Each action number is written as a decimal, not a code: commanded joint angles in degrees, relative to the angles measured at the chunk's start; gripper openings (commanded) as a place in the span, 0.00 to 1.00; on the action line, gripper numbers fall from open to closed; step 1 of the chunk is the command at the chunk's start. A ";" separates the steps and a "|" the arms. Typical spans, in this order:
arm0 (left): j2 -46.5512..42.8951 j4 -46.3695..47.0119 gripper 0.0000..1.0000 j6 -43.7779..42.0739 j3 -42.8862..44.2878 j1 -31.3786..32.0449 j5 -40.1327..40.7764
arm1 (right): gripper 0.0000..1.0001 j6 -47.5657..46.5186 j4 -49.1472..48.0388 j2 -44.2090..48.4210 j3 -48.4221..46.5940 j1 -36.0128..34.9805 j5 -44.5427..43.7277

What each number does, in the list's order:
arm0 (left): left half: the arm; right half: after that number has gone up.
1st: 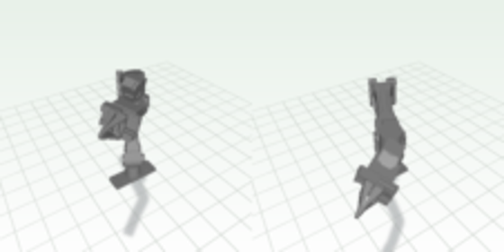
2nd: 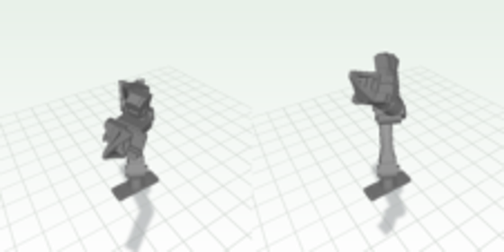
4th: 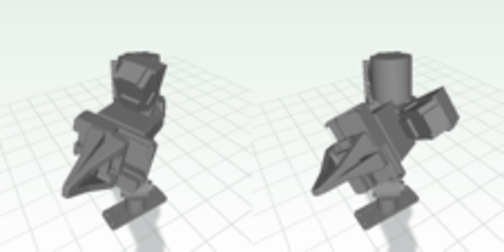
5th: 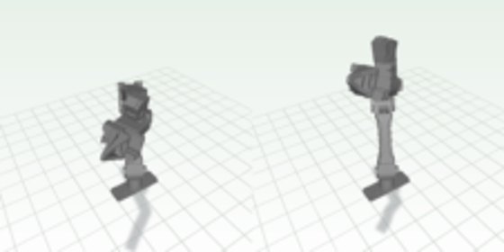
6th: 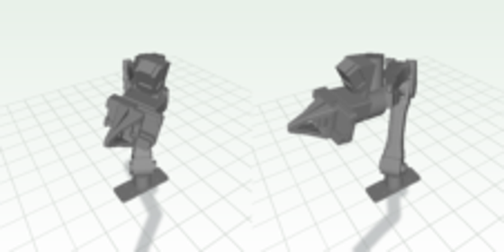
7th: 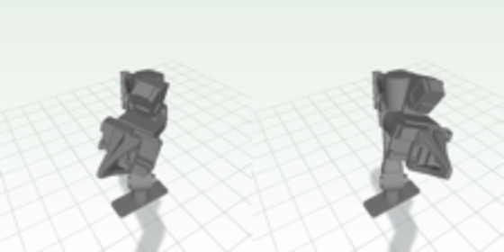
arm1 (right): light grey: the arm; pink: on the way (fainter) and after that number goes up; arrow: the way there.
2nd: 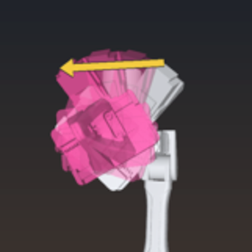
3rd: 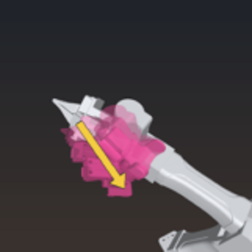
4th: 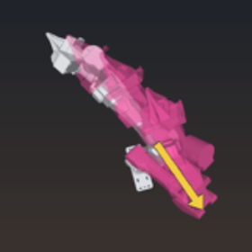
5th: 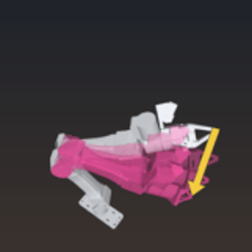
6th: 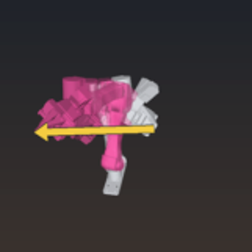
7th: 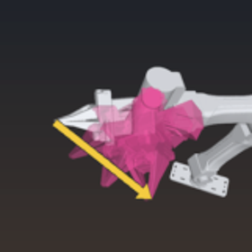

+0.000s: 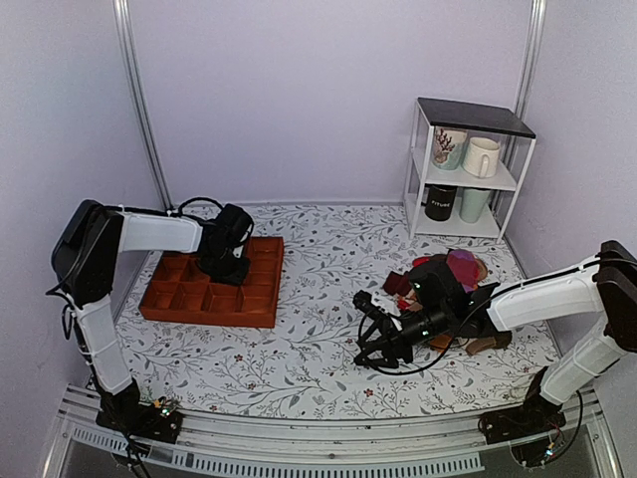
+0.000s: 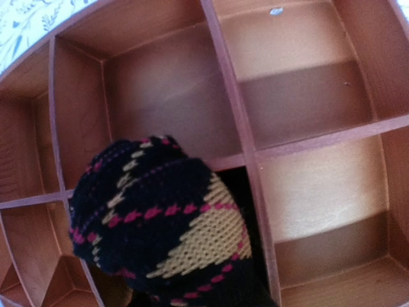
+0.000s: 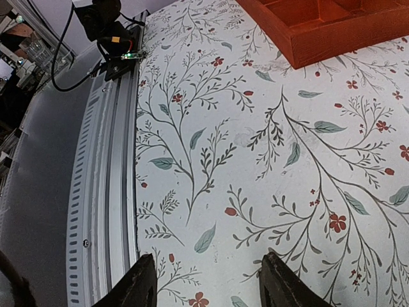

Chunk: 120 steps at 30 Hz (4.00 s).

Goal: Roll the socks
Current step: Move the storage box to the center of the board, then adjust the pair of socks in the storage box.

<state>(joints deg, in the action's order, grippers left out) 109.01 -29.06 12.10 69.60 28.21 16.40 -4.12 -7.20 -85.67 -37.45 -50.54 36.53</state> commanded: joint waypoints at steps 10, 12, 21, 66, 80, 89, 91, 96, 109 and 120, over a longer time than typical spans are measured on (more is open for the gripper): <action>2.61 0.49 0.26 -1.66 -5.81 -2.74 -16.82 | 0.56 -0.29 1.05 0.49 -1.09 0.40 -0.06; 2.77 0.49 0.30 -1.81 -5.85 -2.97 -17.42 | 0.56 -0.36 1.13 0.43 -1.09 0.44 -0.13; 0.14 -1.12 0.51 -1.55 -5.49 -3.06 -16.34 | 0.56 -0.36 1.40 0.71 -1.11 0.42 -0.24; -8.11 -2.06 0.66 -4.80 1.37 -1.89 -10.13 | 0.56 -0.60 1.75 0.15 -1.48 0.42 0.47; -8.88 -0.21 0.75 -4.95 2.50 -0.78 -6.89 | 0.56 -0.78 2.10 -0.20 -1.58 0.41 0.57; -11.60 0.17 0.47 -4.39 2.38 -0.17 -5.86 | 0.56 -0.89 2.33 -1.08 -1.94 0.38 0.82; -11.31 0.14 0.34 -4.29 1.82 -0.18 -5.78 | 0.56 -0.89 2.37 -1.00 -1.90 0.37 0.82; -10.60 -0.07 0.32 -3.82 1.32 -0.11 -5.43 | 0.56 -0.89 2.41 -1.15 -1.94 0.42 0.89; -13.72 -0.34 0.54 -3.05 -1.71 -0.08 -3.97 | 0.56 -0.89 2.47 -1.34 -2.10 0.44 1.07; -11.43 3.87 0.57 -3.61 -3.52 -0.08 -5.64 | 0.56 -0.89 2.63 -1.70 -2.25 0.44 1.26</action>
<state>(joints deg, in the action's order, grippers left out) 96.53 -28.60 8.64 66.67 27.62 11.55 -4.19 -5.41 -86.17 -38.09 -50.54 36.77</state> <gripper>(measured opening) 0.574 0.558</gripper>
